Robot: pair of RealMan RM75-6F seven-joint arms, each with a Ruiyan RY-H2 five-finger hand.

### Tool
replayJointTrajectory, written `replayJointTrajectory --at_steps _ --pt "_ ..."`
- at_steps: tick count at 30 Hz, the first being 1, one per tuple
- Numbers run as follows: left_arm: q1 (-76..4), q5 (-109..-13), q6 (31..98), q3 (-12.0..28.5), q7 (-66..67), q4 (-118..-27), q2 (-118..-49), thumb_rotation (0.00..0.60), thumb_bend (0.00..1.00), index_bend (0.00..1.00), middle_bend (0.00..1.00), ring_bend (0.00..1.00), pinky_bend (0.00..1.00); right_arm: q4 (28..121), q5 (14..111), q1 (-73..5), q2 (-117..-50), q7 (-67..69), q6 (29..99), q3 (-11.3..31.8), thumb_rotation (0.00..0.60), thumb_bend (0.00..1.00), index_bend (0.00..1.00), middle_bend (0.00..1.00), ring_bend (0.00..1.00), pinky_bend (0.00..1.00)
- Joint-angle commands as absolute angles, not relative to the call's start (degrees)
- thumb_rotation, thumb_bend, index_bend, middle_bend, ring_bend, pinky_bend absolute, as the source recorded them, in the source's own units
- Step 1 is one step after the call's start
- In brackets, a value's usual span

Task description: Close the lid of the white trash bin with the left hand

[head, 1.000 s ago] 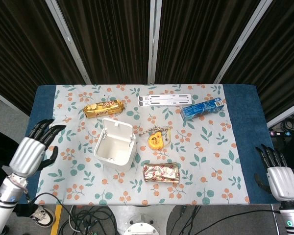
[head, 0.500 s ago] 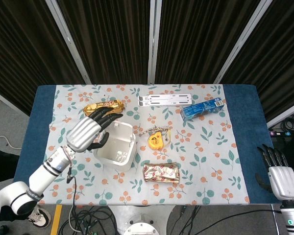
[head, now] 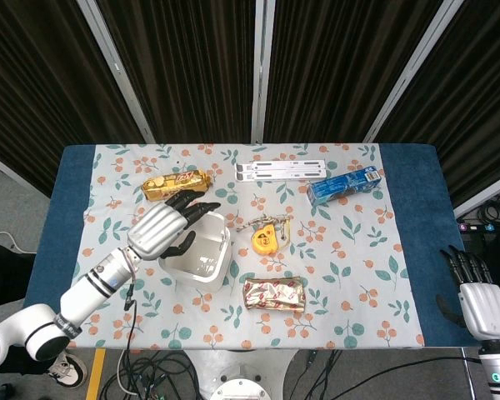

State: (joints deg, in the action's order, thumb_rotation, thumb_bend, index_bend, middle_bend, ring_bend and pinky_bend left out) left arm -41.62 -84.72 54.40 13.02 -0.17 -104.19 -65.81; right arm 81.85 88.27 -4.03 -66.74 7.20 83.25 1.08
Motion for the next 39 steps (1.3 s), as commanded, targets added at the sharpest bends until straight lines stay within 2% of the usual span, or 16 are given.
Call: replayJointTrajectory --at_steps 1,15,39 --pt "-40.8 -85.0 56.1 12.5 0.7 -105.6 -64.8 0.6 0.65 0.06 0.24 0.06 0.1 81.7 88.2 -4.0 -66.8 7.4 83.2 1.1 0.6 0.28 0.0 0.0 0.0 0.0" --pt "-36.9 -86.4 58.8 7.6 6.4 -114.4 -59.5 0.6 0.65 0.06 0.33 0.08 0.12 80.7 88.5 -4.4 -67.7 7.6 82.2 0.6 0.6 0.28 0.0 0.0 0.0 0.0" --pt "-36.1 -88.0 58.4 4.2 4.7 -113.4 -61.4 0.6 0.65 0.06 0.36 0.08 0.12 80.3 89.0 -4.4 -68.4 7.3 83.2 0.7 0.6 0.29 0.0 0.0 0.0 0.0"
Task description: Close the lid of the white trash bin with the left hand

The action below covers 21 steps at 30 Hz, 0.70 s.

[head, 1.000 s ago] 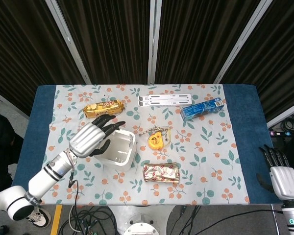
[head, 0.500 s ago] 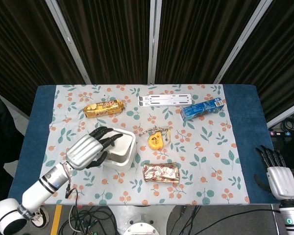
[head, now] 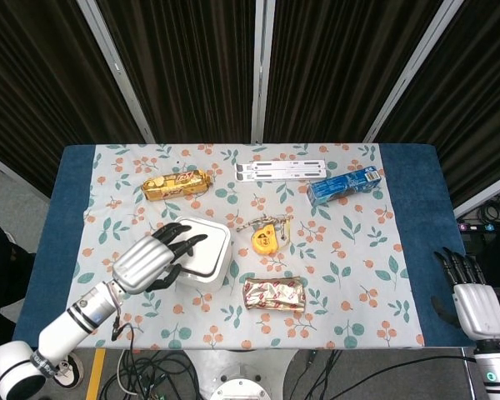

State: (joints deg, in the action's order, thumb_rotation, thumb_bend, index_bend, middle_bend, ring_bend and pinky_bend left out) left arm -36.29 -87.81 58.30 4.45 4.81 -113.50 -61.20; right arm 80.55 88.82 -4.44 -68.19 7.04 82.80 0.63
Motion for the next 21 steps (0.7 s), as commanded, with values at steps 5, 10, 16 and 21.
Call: replayJointTrajectory --at_steps 5,10,16,21 --pt "-35.2 -88.7 59.4 3.2 4.4 -112.8 -62.6 0.6 0.65 0.06 0.37 0.08 0.12 80.0 88.9 -4.3 -68.4 7.6 83.4 0.8 0.6 0.29 0.0 0.0 0.0 0.0" --pt "-34.7 -89.5 60.2 2.7 4.9 -112.1 -63.6 0.6 0.65 0.06 0.37 0.08 0.11 80.2 89.0 -4.3 -68.3 7.4 83.6 0.8 0.6 0.29 0.0 0.0 0.0 0.0" --pt "-34.1 -90.3 61.0 2.1 7.0 -111.0 -65.1 0.6 0.65 0.06 0.37 0.08 0.11 80.5 88.7 -4.4 -68.3 7.1 83.0 0.7 0.6 0.29 0.0 0.0 0.0 0.0" --pt "-33.6 -90.6 61.4 1.4 8.0 -110.0 -66.3 0.6 0.65 0.06 0.35 0.08 0.11 80.3 88.5 -4.4 -68.4 7.1 82.9 0.8 0.6 0.29 0.0 0.0 0.0 0.0"
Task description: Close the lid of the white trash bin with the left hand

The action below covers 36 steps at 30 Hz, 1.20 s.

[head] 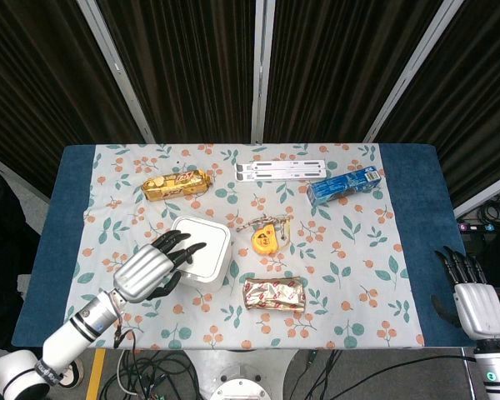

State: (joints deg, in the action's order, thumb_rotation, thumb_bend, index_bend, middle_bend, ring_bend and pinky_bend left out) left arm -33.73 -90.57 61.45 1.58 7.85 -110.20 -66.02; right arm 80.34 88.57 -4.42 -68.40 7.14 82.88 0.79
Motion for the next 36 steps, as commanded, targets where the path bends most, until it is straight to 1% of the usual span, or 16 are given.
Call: replayJointTrajectory --at_steps 1,8,13,16,19,22,27,30,32,36 --pt "-33.6 -90.7 61.4 1.3 8.1 -110.0 -66.4 0.6 0.65 0.06 0.35 0.08 0.11 80.3 88.5 -4.4 -68.4 7.2 82.9 0.8 0.6 0.29 0.0 0.0 0.0 0.0" --pt "-33.2 -90.7 61.3 0.6 8.8 -109.8 -66.9 0.6 0.65 0.06 0.35 0.08 0.11 80.2 88.6 -4.5 -68.7 7.0 82.7 0.7 0.6 0.29 0.0 0.0 0.0 0.0" --pt "-32.7 -91.4 63.3 1.3 8.6 -110.0 -66.7 0.6 0.65 0.06 0.33 0.08 0.11 80.2 88.6 -4.5 -68.6 7.1 83.0 0.8 0.6 0.29 0.0 0.0 0.0 0.0" --pt "-31.7 -92.4 66.7 2.3 8.3 -110.5 -66.0 0.6 0.64 0.06 0.29 0.08 0.11 80.2 88.6 -4.4 -68.6 7.2 83.1 0.9 0.6 0.29 0.0 0.0 0.0 0.0" --pt "-29.9 -93.4 71.4 3.4 8.2 -110.6 -65.1 0.6 0.64 0.06 0.27 0.08 0.11 80.1 88.5 -4.4 -68.6 7.4 83.1 0.9 0.6 0.29 0.0 0.0 0.0 0.0" --pt "-27.2 -93.6 75.5 3.4 9.4 -110.5 -63.4 0.6 0.64 0.06 0.26 0.08 0.11 80.1 88.6 -4.4 -68.5 7.4 83.1 0.8 0.6 0.29 0.0 0.0 0.0 0.0" --pt "-20.7 -92.9 83.0 1.4 9.9 -108.8 -61.3 0.6 0.62 0.07 0.22 0.08 0.11 80.8 89.0 -4.3 -68.1 7.4 83.9 1.0 0.6 0.29 0.0 0.0 0.0 0.0" --pt "-16.8 -93.0 87.3 -0.1 9.7 -106.6 -61.8 0.6 0.61 0.08 0.17 0.08 0.11 81.2 89.0 -4.3 -67.9 7.2 84.2 1.2 0.6 0.29 0.0 0.0 0.0 0.0" --pt "-14.7 -93.2 89.5 -0.9 10.1 -105.2 -62.4 0.6 0.6 0.09 0.15 0.07 0.11 81.5 88.9 -4.3 -68.0 7.1 84.1 1.2 0.6 0.29 0.0 0.0 0.0 0.0" --pt "-10.8 -92.6 92.3 -2.4 11.7 -101.9 -63.2 0.6 0.58 0.09 0.14 0.06 0.11 81.7 89.3 -4.5 -68.4 6.5 83.7 0.8 0.6 0.29 0.0 0.0 0.0 0.0"
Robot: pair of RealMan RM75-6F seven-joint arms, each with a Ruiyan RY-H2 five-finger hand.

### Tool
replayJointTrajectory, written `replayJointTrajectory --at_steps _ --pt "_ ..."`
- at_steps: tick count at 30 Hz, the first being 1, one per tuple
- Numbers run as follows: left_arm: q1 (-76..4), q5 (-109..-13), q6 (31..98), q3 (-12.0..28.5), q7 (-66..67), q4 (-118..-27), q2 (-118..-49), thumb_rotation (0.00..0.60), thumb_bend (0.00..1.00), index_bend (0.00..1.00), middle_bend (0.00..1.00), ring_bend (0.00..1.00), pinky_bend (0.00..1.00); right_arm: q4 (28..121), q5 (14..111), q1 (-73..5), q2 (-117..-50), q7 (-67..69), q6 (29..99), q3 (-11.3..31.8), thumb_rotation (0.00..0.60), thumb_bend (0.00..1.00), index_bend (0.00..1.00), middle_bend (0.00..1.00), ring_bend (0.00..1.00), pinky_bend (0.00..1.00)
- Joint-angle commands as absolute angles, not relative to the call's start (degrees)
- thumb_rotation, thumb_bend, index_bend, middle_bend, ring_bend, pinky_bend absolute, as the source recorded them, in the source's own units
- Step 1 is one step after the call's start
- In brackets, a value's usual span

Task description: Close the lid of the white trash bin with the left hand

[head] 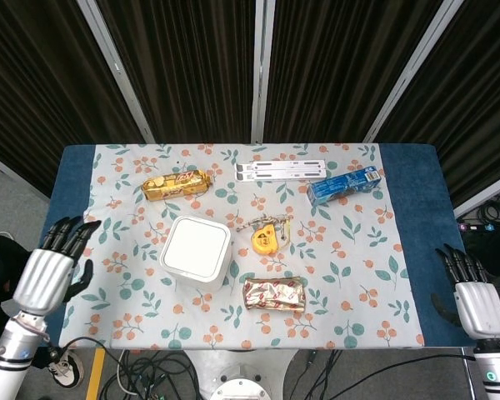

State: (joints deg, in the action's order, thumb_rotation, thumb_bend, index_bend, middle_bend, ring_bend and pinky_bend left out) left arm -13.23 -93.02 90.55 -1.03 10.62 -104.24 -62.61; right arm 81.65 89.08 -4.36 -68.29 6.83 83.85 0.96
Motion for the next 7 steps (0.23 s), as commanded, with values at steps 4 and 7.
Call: replayJointTrajectory --at_steps 4,7 --pt "-8.9 -91.5 92.1 -3.3 10.9 -100.0 -63.2 0.6 0.55 0.09 0.14 0.06 0.1 82.1 89.3 -4.5 -68.4 6.1 83.6 0.8 0.6 0.29 0.0 0.0 0.0 0.0" --pt "-8.0 -91.5 91.7 -3.9 11.1 -98.6 -63.7 0.6 0.52 0.09 0.14 0.06 0.09 82.4 89.3 -4.4 -68.3 5.8 83.5 0.6 0.6 0.29 0.0 0.0 0.0 0.0"
